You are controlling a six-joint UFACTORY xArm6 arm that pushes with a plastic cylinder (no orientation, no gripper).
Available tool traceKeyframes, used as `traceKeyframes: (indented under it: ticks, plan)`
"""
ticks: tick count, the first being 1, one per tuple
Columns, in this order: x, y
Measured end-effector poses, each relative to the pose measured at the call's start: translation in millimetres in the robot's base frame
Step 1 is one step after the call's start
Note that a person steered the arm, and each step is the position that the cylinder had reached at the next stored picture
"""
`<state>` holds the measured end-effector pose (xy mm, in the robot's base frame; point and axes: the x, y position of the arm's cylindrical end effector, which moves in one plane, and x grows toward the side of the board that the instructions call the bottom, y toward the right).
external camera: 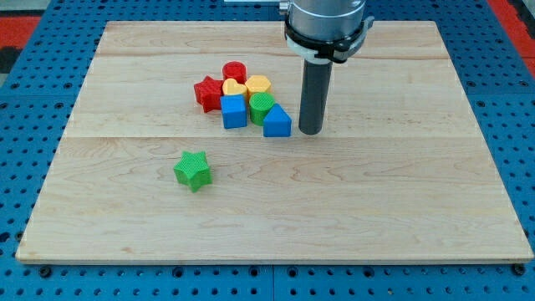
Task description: Push the green star to the center left of the board
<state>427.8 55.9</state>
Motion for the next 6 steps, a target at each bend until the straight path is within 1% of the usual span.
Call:
traceKeyframes:
  ticks: [1,2,4,5,6]
  plan:
    - [41.7,-13.9]
    - [61.1,-78.7]
    - [100.6,-160.7]
    - [68.4,-199.1]
    - [31.5,-207.9]
